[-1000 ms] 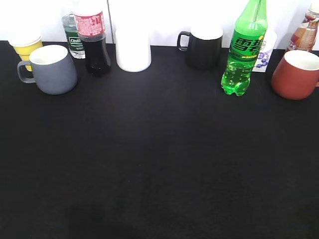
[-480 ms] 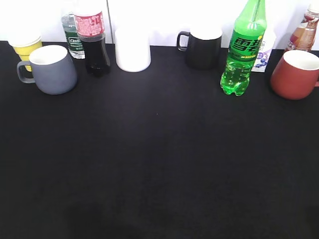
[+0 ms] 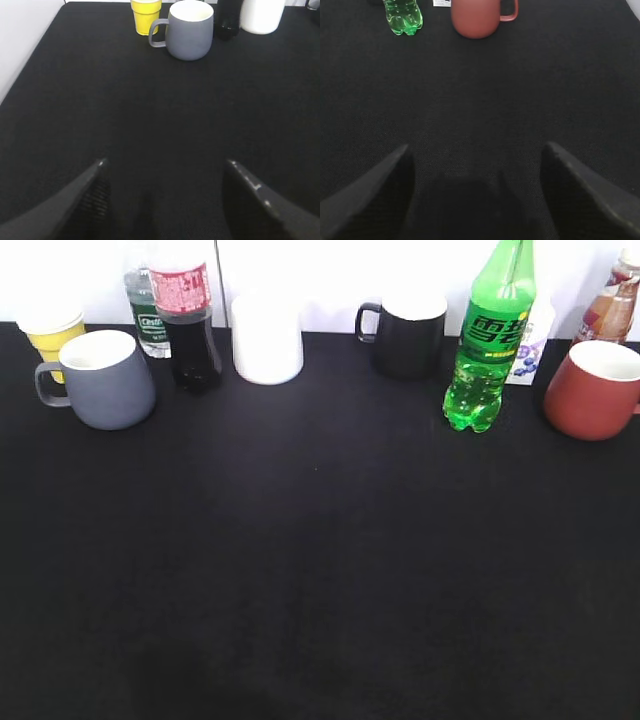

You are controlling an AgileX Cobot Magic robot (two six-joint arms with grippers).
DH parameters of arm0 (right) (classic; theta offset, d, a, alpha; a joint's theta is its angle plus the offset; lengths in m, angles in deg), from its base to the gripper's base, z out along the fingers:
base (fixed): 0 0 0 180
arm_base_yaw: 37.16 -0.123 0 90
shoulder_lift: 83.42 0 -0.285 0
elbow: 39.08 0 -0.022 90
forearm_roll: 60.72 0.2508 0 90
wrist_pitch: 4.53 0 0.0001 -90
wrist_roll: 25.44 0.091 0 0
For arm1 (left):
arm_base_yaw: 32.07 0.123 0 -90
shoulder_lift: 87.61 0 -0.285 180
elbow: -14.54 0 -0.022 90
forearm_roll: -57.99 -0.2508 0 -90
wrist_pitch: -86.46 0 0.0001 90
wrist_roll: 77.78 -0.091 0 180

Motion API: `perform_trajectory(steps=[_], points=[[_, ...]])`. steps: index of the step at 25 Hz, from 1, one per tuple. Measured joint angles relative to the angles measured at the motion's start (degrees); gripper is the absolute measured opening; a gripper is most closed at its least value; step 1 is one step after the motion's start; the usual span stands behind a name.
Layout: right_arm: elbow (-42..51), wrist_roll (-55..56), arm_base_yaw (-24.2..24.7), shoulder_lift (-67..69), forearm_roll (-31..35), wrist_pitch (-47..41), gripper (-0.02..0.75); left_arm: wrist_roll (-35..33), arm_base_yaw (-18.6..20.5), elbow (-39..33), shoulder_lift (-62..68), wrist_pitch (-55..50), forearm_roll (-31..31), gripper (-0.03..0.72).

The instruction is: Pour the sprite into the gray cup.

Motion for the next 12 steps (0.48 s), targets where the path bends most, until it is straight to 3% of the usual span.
perform_trajectory(steps=[5, 12], points=[[0.0, 0.1, 0.0, 0.0, 0.0, 0.0, 0.594, 0.0, 0.0, 0.0, 0.0, 0.0, 0.0, 0.524], [0.0, 0.1, 0.0, 0.0, 0.0, 0.0, 0.594, 0.0, 0.0, 0.0, 0.0, 0.0, 0.0, 0.409]])
